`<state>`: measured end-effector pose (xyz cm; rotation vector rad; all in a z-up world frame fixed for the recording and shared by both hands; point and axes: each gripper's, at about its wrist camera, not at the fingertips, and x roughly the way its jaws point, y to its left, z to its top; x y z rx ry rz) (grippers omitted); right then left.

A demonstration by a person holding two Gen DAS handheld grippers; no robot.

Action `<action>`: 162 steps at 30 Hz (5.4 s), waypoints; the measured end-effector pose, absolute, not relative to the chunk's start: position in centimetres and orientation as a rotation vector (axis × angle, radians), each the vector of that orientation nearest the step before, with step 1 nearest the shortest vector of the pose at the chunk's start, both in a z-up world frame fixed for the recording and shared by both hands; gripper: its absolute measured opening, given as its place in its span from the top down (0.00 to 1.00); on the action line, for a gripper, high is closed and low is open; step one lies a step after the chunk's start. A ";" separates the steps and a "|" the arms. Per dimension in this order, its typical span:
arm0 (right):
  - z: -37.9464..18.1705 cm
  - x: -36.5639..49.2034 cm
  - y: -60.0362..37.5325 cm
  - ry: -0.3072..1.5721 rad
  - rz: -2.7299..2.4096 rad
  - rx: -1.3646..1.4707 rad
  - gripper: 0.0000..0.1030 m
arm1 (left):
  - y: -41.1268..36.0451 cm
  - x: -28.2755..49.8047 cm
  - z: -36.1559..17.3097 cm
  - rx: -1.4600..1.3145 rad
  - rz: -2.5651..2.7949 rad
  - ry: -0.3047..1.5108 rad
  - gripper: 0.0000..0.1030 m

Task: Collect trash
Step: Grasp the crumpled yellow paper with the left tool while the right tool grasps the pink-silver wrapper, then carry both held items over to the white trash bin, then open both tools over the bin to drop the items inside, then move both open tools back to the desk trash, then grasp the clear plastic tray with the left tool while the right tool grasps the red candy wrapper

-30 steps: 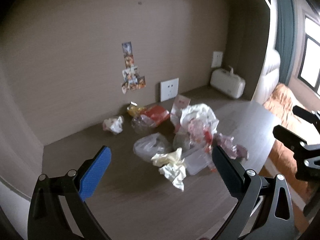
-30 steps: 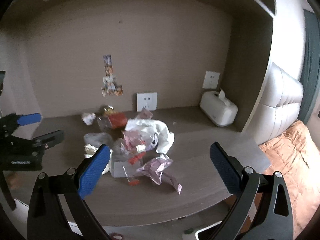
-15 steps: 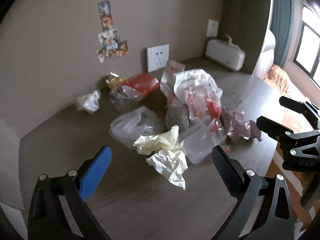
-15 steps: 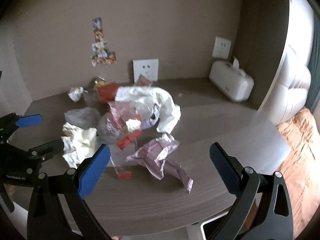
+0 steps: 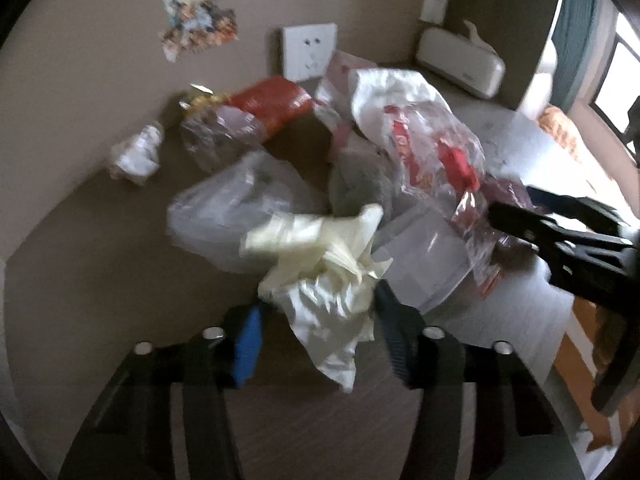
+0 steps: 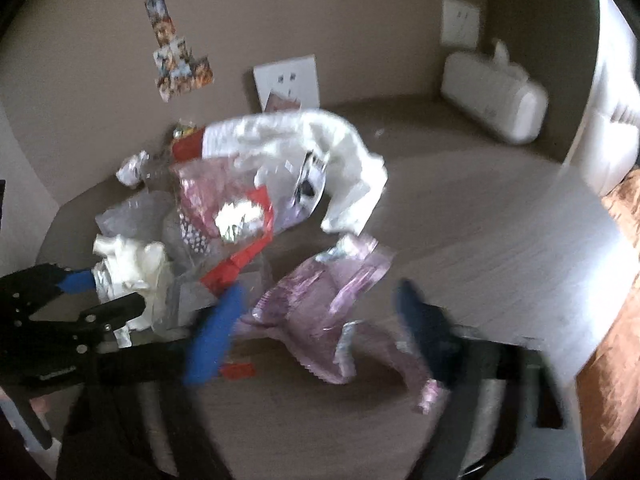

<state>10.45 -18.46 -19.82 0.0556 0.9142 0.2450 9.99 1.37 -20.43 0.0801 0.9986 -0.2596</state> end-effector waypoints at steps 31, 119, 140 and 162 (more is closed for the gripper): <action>-9.7 -0.8 -26.1 0.715 0.123 0.176 0.86 | -11.6 5.0 -11.3 0.248 -0.593 0.782 0.69; -14.4 -11.6 -42.4 0.580 -0.234 0.367 0.04 | -31.0 -1.0 -17.0 0.298 -0.818 0.791 0.04; -14.3 3.3 -23.3 0.678 0.164 0.180 0.04 | -5.2 6.9 -17.2 0.243 -0.362 0.804 0.04; -20.9 11.6 -20.7 0.878 0.162 0.164 0.45 | -6.0 11.1 -22.5 0.242 -0.550 0.951 0.24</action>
